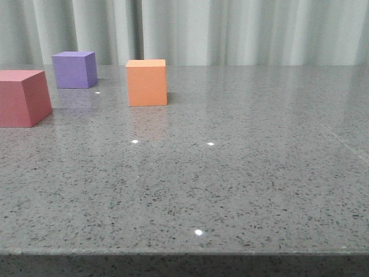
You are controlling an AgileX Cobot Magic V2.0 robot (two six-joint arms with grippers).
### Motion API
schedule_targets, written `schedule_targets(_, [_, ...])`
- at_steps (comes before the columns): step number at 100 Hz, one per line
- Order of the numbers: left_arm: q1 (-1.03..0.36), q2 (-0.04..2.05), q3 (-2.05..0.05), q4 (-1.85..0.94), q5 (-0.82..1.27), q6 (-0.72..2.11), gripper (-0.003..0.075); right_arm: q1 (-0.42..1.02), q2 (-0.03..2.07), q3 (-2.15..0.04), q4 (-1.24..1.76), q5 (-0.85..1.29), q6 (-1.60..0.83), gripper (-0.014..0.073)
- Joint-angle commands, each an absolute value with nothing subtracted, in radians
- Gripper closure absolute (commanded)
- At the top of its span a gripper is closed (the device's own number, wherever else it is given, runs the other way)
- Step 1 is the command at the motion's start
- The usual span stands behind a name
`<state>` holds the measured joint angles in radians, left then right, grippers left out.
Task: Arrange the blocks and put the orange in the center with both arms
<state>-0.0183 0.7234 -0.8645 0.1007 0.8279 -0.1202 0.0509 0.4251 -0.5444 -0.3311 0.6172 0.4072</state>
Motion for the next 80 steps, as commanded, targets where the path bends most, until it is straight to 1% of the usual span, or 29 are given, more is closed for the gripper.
schedule_targets(1, [-0.018,0.728,-0.899,0.094,0.766,-0.131,0.0461,0.043,0.429,-0.571,-0.362,0.556,0.405,0.0662])
schedule_targets(3, [-0.018,0.728,-0.899,0.094,0.766,-0.131,0.0426,0.043,0.429,-0.571,-0.362,0.556,0.405,0.0662])
schedule_targets(6, [-0.018,0.728,-0.899,0.094,0.766,-0.131,0.0332,0.043,0.429,-0.571,-0.362,0.556,0.405,0.0662])
schedule_targets(7, [-0.018,0.728,-0.899,0.094,0.766,-0.131,0.0313,0.043,0.429,-0.571,-0.362,0.556,0.405,0.0662])
schedule_targets(8, [-0.018,0.728,-0.899,0.094,0.766,-0.131,0.0274,0.043,0.429,-0.571,-0.362,0.556,0.405,0.0662])
schedule_targets(10, [-0.018,0.728,-0.899,0.094,0.764,-0.131,0.0235,0.043,0.429,-0.571,-0.362,0.556,0.405,0.0662])
schedule_targets(11, [-0.018,0.728,-0.899,0.094,0.764,-0.131,0.0197,0.043,0.429,-0.571,-0.362,0.556,0.405,0.0662])
schedule_targets(15, [-0.018,0.728,-0.899,0.091,0.761,-0.131,0.0099,0.043,0.429,-0.571,-0.362,0.556,0.405,0.0662])
schedule_targets(20, [-0.018,0.729,-0.899,0.077,0.761,-0.131,0.0024,0.043,0.429,-0.571,-0.362,0.556,0.405,0.0662])
schedule_targets(22, [-0.018,0.729,-0.899,0.069,0.761,-0.131,0.0010,0.043,0.429,-0.571,-0.362,0.556,0.405,0.0662])
schedule_targets(26, [-0.018,0.729,-0.899,0.048,0.759,-0.131,0.0014,0.043,0.429,-0.571,-0.362,0.556,0.405,0.0662])
schedule_targets(41, [-0.018,0.752,-0.913,-0.050,0.741,-0.131,0.0072,0.043,0.429,-0.571,-0.362,0.556,0.405,0.0662])
schedule_targets(55, [-0.053,0.834,-0.982,-0.085,0.743,-0.131,0.0073,0.043,0.429,-0.571,-0.362,0.558,0.405,0.0662])
schedule_targets(62, [-0.104,0.886,-1.032,-0.100,0.736,-0.131,0.0073,0.043,0.429,-0.571,-0.362,0.558,0.405,0.0662])
schedule_targets(80, [-0.289,1.060,-1.171,-0.100,0.665,-0.131,0.0077,0.043,0.429,-0.571,-0.362,0.558,0.405,0.0662])
